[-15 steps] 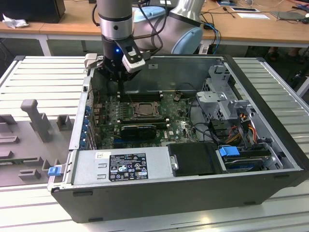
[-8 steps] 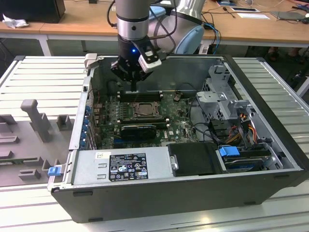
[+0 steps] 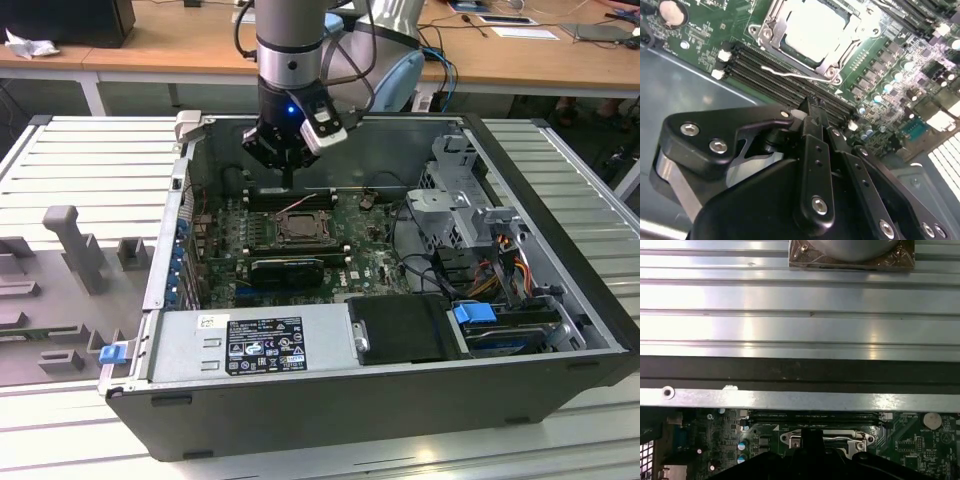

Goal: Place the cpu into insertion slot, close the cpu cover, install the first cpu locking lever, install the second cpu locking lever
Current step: 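Install the first cpu locking lever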

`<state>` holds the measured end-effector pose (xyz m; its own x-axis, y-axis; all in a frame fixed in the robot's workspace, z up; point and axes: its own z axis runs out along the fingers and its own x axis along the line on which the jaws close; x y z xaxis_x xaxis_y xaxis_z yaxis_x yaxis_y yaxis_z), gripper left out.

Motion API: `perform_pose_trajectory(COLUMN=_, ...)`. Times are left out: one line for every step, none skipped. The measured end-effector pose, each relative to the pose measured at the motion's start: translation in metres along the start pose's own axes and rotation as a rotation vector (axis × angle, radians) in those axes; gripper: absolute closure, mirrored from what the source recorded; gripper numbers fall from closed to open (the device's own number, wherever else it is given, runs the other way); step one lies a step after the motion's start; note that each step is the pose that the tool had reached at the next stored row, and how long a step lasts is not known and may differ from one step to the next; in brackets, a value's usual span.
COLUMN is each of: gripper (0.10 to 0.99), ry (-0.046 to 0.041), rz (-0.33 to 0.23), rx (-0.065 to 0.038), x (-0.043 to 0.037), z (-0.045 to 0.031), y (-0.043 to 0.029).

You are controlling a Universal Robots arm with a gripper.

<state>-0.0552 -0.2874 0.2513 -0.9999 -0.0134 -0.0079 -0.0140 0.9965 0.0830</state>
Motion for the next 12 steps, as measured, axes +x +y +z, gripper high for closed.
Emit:
perform_pose_trajectory(gripper=0.98, ry=0.0002, rz=-0.002, rx=0.0, x=-0.0005, z=0.002, y=-0.0002)
perform_pose_trajectory(gripper=0.98, ry=0.0004, rz=-0.006, rx=0.0, x=-0.0019, z=0.0041, y=-0.0003)
perform_pose_trajectory(gripper=0.98, ry=0.0009, rz=-0.011, rx=0.0, x=-0.0033, z=0.0062, y=-0.0004)
perform_pose_trajectory(gripper=0.98, ry=0.0014, rz=-0.016, rx=0.001, x=-0.0046, z=0.008, y=-0.0005)
perform_pose_trajectory(gripper=0.98, ry=0.002, rz=-0.023, rx=0.002, x=-0.0059, z=0.0097, y=-0.0007)
perform_pose_trajectory(gripper=0.98, ry=0.0025, rz=-0.029, rx=0.004, x=-0.0072, z=0.011, y=-0.0007)
perform_pose_trajectory(gripper=0.98, ry=0.0031, rz=-0.036, rx=0.005, x=-0.0091, z=0.0129, y=-0.0007)
perform_pose_trajectory(gripper=0.98, ry=0.0034, rz=-0.04, rx=0.005, x=-0.0111, z=0.0146, y=-0.0007)
perform_pose_trajectory(gripper=0.98, ry=0.0033, rz=-0.04, rx=0.005, x=-0.0123, z=0.0159, y=-0.0005)
perform_pose_trajectory(gripper=0.98, ry=0.0033, rz=-0.04, rx=0.005, x=-0.0135, z=0.0173, y=-0.0001)
perform_pose_trajectory(gripper=0.98, ry=0.0034, rz=-0.04, rx=0.005, x=-0.0145, z=0.0181, y=0.0004)
perform_pose_trajectory(gripper=0.98, ry=0.0032, rz=-0.04, rx=0.005, x=-0.0162, z=0.0193, y=0.001)
